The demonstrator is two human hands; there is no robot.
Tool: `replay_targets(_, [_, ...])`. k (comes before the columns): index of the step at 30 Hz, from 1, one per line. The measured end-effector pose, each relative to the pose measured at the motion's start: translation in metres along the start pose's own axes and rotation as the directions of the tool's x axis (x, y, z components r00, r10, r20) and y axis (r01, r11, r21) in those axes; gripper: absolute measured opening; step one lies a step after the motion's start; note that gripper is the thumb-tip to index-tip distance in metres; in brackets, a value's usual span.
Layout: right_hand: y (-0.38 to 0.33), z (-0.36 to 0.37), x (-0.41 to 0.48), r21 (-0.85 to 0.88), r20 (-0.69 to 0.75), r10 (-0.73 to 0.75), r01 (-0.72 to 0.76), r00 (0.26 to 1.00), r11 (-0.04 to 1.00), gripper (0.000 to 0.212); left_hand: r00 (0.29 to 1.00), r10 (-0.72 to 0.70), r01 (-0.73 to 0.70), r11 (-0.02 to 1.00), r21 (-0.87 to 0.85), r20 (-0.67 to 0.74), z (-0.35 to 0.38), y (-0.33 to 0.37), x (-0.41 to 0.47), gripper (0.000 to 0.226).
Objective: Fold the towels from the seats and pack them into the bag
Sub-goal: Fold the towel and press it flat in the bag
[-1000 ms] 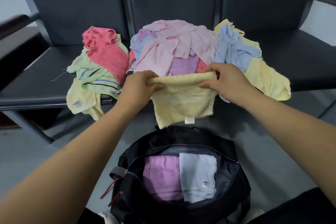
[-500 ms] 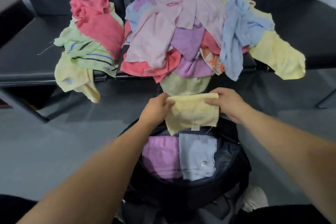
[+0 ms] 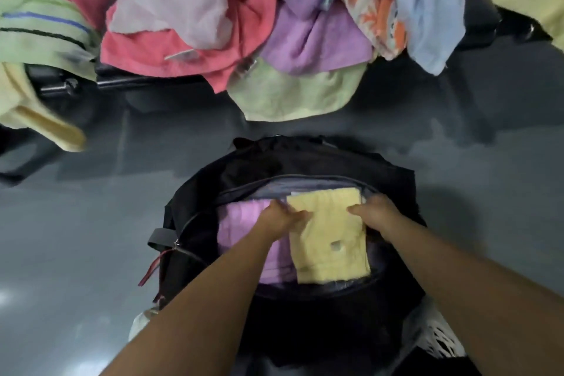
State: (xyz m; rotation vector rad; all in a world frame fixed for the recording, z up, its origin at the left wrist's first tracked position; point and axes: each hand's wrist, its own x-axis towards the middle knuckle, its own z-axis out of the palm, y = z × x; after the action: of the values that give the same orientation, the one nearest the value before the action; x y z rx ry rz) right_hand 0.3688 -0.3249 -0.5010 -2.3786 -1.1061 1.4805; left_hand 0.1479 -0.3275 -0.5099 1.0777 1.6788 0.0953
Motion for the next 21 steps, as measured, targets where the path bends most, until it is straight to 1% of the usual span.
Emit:
replay_targets(2, [0.016,0.017,0.011,-0.119,0.009,0.030,-0.028,1.000,0.993,0.043,0.995,-0.082,0.076,0.990,0.117,0.048,0.014,-0.013,0.012,0.059])
replay_targets(4, [0.025,0.029,0.018,-0.244,-0.003,0.030,-0.029,1.000,0.969,0.042,0.996,-0.083,0.075,0.978,0.195,0.033,0.023,-0.021,0.019,0.053])
replay_targets(5, [0.027,0.032,0.022,-0.311,-0.005,0.019,-0.019,1.000,0.950,0.047,0.997,-0.073,0.064,0.974,0.218,0.036,0.026,-0.024,0.022,0.049])
replay_targets(7, [0.033,0.036,0.029,-0.411,-0.010,-0.012,0.007,1.000,0.911,0.061,0.995,-0.069,0.054,0.980,0.194,0.074,0.029,-0.030,0.026,0.043])
replay_targets(10, [0.038,0.032,0.028,-0.472,0.022,-0.019,0.028,1.000,0.881,0.084,0.991,-0.079,0.060,0.984,0.167,0.110,0.032,-0.035,0.021,0.047])
replay_targets(11, [0.039,0.029,0.025,-0.504,0.050,-0.015,0.038,0.999,0.863,0.089,0.990,-0.077,0.058,0.984,0.166,0.114,0.034,-0.037,0.019,0.049])
replay_targets(13, [0.041,0.023,0.018,-0.579,0.085,-0.016,0.063,0.996,0.813,0.091,0.991,-0.063,0.036,0.974,0.222,0.118,0.037,-0.036,0.012,0.050])
replay_targets(14, [0.042,0.020,0.015,-0.601,0.098,-0.023,0.078,0.995,0.796,0.088,0.991,-0.058,0.021,0.961,0.277,0.125,0.038,-0.035,0.007,0.050])
replay_targets(15, [0.042,0.018,0.010,-0.606,0.120,-0.031,0.098,0.992,0.789,0.079,0.988,-0.062,0.011,0.941,0.338,0.140,0.038,-0.034,0.003,0.050])
replay_targets(17, [0.042,0.011,-0.002,-0.612,0.164,-0.045,0.137,0.985,0.779,0.053,0.985,-0.067,-0.009,0.902,0.432,0.161,0.034,-0.026,-0.008,0.050])
replay_targets(19, [0.034,0.001,-0.018,-0.592,0.181,-0.056,0.154,0.982,0.791,0.041,0.987,-0.035,-0.046,0.872,0.487,0.156,0.022,-0.012,-0.022,0.045])
replay_targets(21, [0.014,-0.014,-0.035,-0.588,0.185,-0.083,0.178,0.979,0.789,0.023,0.991,0.010,-0.075,0.864,0.498,0.131,0.001,0.007,-0.034,0.038])
